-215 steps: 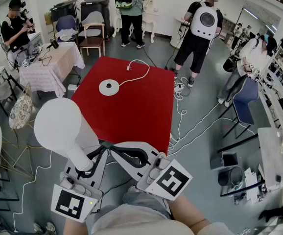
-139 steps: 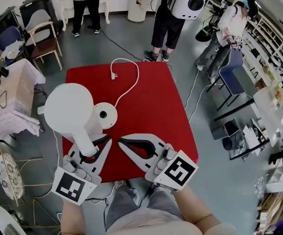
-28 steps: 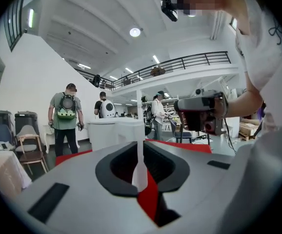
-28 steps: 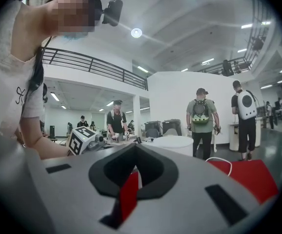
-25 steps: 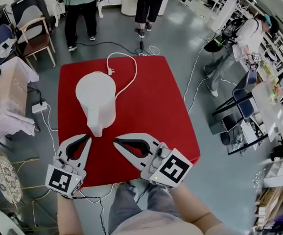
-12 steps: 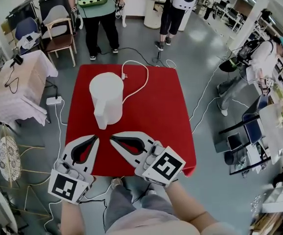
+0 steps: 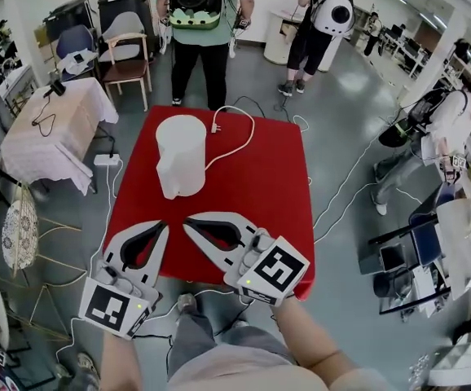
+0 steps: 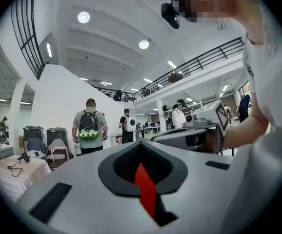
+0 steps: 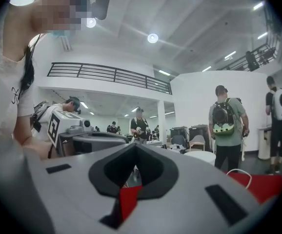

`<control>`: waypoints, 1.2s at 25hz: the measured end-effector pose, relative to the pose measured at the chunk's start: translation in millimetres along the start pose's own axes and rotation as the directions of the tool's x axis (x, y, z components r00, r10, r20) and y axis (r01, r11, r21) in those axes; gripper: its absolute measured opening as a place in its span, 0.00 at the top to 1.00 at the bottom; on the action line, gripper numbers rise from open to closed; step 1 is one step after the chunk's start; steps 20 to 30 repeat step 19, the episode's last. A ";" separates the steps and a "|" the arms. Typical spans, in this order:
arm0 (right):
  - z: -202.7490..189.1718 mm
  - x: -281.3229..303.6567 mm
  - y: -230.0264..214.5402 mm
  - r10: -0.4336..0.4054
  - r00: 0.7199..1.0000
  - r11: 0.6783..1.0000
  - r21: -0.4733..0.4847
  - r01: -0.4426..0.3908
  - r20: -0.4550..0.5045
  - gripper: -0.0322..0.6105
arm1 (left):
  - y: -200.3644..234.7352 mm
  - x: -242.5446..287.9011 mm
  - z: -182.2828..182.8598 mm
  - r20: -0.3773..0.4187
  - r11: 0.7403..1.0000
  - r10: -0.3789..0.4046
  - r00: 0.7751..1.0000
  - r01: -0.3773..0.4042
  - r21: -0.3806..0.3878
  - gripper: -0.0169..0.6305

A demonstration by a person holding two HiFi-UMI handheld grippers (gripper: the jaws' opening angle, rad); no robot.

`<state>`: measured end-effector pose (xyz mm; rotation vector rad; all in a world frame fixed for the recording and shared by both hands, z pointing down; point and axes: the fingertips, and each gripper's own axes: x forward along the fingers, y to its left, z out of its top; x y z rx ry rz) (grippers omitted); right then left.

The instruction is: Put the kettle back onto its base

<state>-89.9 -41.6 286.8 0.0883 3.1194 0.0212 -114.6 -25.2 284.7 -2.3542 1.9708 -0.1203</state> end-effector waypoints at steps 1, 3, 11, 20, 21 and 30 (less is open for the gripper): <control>1.0 -3.0 4.7 0.009 1.000 1.000 -0.003 -0.009 0.002 0.94 | -4.7 -3.3 1.6 0.002 1.000 0.008 1.000 -0.008 0.002 0.96; 3.1 -9.3 13.5 0.027 1.000 1.000 -0.006 -0.027 0.007 0.94 | -14.0 -9.5 3.8 0.004 1.000 0.024 1.000 -0.024 0.001 0.96; 11.0 -50.0 36.5 0.072 0.997 0.997 -0.026 -0.071 0.022 0.94 | -58.5 -21.2 14.7 0.016 0.997 0.071 0.997 -0.071 -0.006 0.96; 10.8 -94.9 39.4 0.080 0.997 0.996 -0.032 -0.080 0.022 0.94 | -101.0 -11.6 26.7 0.036 0.996 0.087 0.996 -0.087 -0.007 0.96; 10.8 -94.9 39.4 0.080 0.997 0.996 -0.032 -0.080 0.022 0.94 | -101.0 -11.6 26.7 0.036 0.996 0.087 0.996 -0.087 -0.007 0.96; 10.8 -94.9 39.4 0.080 0.997 0.996 -0.032 -0.080 0.022 0.94 | -101.0 -11.6 26.7 0.036 0.996 0.087 0.996 -0.087 -0.007 0.96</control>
